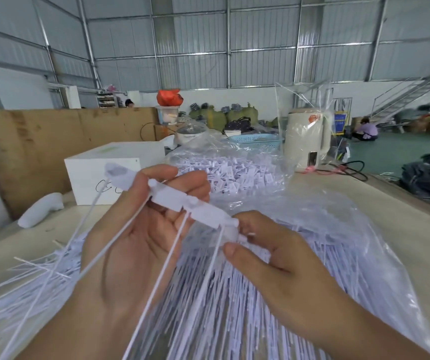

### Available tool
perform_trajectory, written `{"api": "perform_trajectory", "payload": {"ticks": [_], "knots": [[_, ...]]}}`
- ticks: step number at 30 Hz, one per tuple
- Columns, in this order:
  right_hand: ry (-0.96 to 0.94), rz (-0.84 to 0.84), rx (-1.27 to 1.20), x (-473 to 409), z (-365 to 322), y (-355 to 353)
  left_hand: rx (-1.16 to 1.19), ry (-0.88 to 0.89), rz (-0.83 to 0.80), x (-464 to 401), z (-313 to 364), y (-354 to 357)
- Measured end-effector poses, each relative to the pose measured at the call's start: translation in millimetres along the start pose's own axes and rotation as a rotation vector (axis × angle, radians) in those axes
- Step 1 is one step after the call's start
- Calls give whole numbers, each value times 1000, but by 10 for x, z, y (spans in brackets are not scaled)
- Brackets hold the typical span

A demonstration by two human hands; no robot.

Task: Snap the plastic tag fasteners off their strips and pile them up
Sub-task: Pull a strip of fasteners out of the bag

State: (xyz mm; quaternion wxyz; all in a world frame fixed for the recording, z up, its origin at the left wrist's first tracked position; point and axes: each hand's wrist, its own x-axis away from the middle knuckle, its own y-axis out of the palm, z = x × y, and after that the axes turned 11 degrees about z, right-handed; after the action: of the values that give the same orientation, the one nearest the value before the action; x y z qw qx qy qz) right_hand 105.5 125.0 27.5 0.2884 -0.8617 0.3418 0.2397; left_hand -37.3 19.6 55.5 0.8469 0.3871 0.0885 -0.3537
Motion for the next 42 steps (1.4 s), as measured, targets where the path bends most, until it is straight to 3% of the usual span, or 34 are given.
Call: {"api": "perform_trajectory", "payload": {"ticks": [6, 9, 14, 17, 23, 30, 33, 35, 39, 42], "knots": [[-87, 131, 80, 12, 19, -16, -78, -133, 122, -45, -21, -137], [-51, 129, -16, 6, -12, -58, 11, -150, 54, -19, 1, -160], [-117, 310, -234, -51, -183, -265, -59, -150, 101, 9, -39, -151], [-200, 339, -108, -78, -285, -433, -96, -205, 126, 39, -103, -114], [-209, 102, 554, -163, -295, -740, -113, -195, 74, 73, -89, -130], [-122, -177, 808, -108, -184, -579, -297, -55, -101, 125, -173, -117], [-191, -249, 888, -89, -135, -469, -325, -70, -155, 231, -247, -127], [-179, -255, 803, -84, -161, -438, -352, -67, -216, 231, -275, -54], [26, -325, 298, -87, -168, -479, -337, -278, -633, 183, -201, 146], [100, -366, 177, -118, -133, -527, -326, -183, -450, 200, -201, -121]]}}
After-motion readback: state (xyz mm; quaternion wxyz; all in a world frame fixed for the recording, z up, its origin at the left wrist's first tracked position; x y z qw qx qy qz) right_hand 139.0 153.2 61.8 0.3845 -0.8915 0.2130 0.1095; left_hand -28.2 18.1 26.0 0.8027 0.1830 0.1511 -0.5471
